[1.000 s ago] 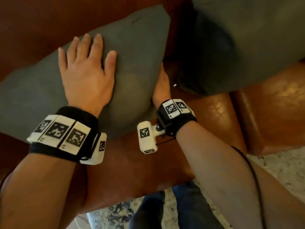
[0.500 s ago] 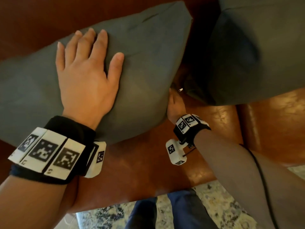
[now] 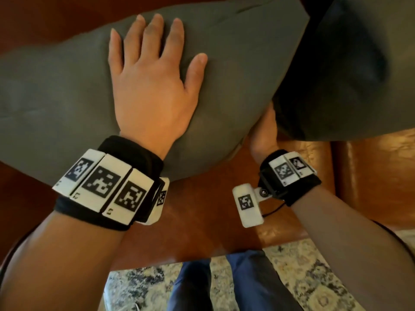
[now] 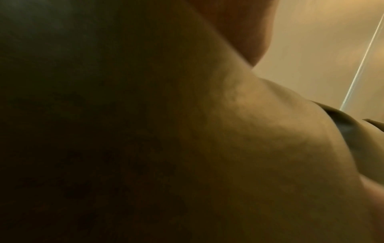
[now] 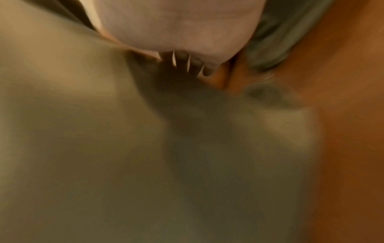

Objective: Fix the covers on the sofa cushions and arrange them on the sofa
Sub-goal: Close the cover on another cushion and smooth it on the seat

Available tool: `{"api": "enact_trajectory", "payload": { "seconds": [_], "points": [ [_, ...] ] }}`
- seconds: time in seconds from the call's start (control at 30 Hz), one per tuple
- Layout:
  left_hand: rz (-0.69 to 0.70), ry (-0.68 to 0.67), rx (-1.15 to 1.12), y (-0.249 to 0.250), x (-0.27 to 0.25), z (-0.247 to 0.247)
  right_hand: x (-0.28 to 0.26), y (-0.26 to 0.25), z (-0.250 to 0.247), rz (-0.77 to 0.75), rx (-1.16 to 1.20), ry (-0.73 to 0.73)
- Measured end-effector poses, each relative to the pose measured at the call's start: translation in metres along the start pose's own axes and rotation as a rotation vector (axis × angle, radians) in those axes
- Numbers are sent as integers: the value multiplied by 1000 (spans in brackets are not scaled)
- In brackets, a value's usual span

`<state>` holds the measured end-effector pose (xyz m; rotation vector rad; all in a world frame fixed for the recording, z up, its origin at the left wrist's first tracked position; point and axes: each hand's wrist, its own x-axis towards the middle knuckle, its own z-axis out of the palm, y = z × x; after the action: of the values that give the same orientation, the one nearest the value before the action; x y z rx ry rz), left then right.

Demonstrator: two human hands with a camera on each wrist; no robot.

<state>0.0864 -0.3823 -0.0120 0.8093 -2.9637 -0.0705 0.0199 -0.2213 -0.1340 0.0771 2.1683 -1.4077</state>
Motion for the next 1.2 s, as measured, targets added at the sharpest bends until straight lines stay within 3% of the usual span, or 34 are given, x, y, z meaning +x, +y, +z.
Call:
{"api": "enact_trajectory", "payload": {
  "seconds": [0.13,0.23,0.3,0.4,0.47,0.63,0.77,0.87,0.97,1.1,1.2],
  "points": [
    [-5,-4,6,0,0,1,3,-1,21,42,182,-16],
    [-3,2,5,0,-1,0,-7,27,23,187,28,-201],
    [-1,-2,4,0,-1,0,-12,29,18,213,34,-169],
    [-6,-3,5,-2,0,1,-15,-6,10,40,461,48],
    [-4,-11,14,-2,0,3,-24,-35,14,-106,612,77],
    [-20,-15,-5,-7,1,0,-58,-40,44,-187,422,88],
    [-11,-21,-34,-5,1,-2,-59,-10,34,-377,101,101],
    [-9,8,-50,-10,2,-6,-67,13,21,-293,-57,64],
    [-14,38,-53,-20,-4,-13,-80,11,-1,-185,48,66],
    [-16,32,-34,-33,-23,-17,-82,-51,-3,-254,295,-6],
    [-14,27,-42,-38,-29,-17,-76,-97,8,-269,382,37]
  ]
}}
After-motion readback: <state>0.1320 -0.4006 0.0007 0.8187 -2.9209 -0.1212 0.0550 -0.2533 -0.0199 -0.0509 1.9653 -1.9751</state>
